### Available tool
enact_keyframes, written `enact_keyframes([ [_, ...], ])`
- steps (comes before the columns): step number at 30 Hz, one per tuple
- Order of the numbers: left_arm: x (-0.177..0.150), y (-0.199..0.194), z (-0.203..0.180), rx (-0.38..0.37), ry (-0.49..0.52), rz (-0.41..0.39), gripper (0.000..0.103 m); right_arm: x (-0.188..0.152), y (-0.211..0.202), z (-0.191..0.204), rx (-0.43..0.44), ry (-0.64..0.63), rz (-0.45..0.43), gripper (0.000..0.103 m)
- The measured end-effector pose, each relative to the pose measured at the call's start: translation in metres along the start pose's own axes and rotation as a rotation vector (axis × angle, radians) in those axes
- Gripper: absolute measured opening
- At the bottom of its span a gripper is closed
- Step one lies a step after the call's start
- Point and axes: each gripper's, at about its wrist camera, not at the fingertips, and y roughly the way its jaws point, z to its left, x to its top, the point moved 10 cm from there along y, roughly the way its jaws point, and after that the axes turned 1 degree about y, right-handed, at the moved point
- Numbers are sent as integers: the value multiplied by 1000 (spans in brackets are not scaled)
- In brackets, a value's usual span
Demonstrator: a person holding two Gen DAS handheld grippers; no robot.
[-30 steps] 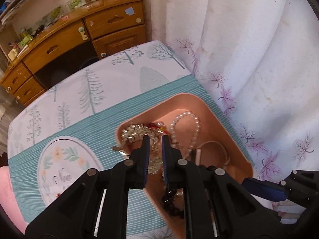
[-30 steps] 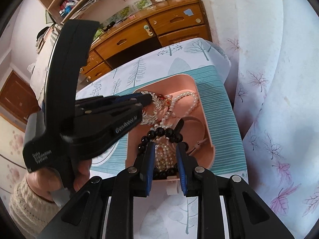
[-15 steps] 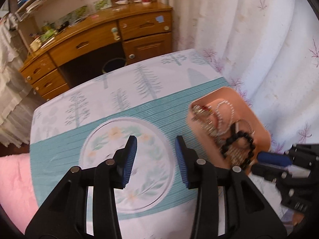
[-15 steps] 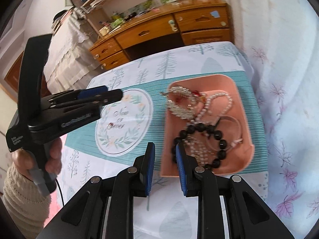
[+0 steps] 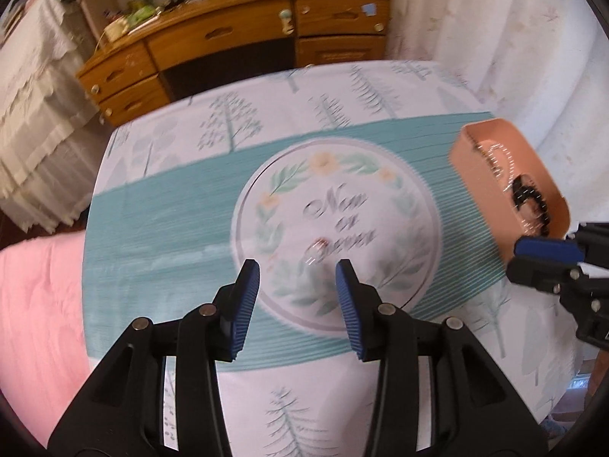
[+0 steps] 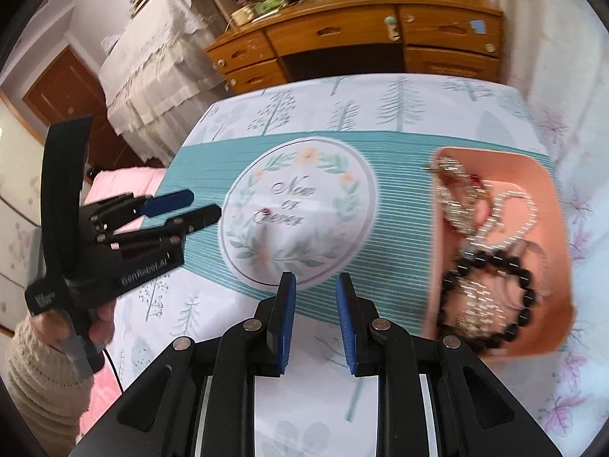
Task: Organize jewelry
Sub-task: 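Lower the right tool onto the small red-stone ring and close on it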
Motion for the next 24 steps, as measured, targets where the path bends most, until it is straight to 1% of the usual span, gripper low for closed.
enact_keyframes([
  [4, -26, 14, 23, 32, -35, 21, 38, 12, 32, 24, 11, -17, 35, 22],
  [9, -48, 33, 49, 2, -128, 46, 38, 31, 76, 52, 31, -38, 67, 22],
  [14, -56, 45, 70, -29, -199, 60, 38, 47, 115, 74, 26, -67, 77, 22],
  [18, -58, 47, 75, -53, -211, 57, 38, 53, 141, 78, -33, -96, 94, 22],
  [24, -56, 50, 75, -83, -215, 51, 38, 62, 153, 75, -58, -102, 60, 22],
])
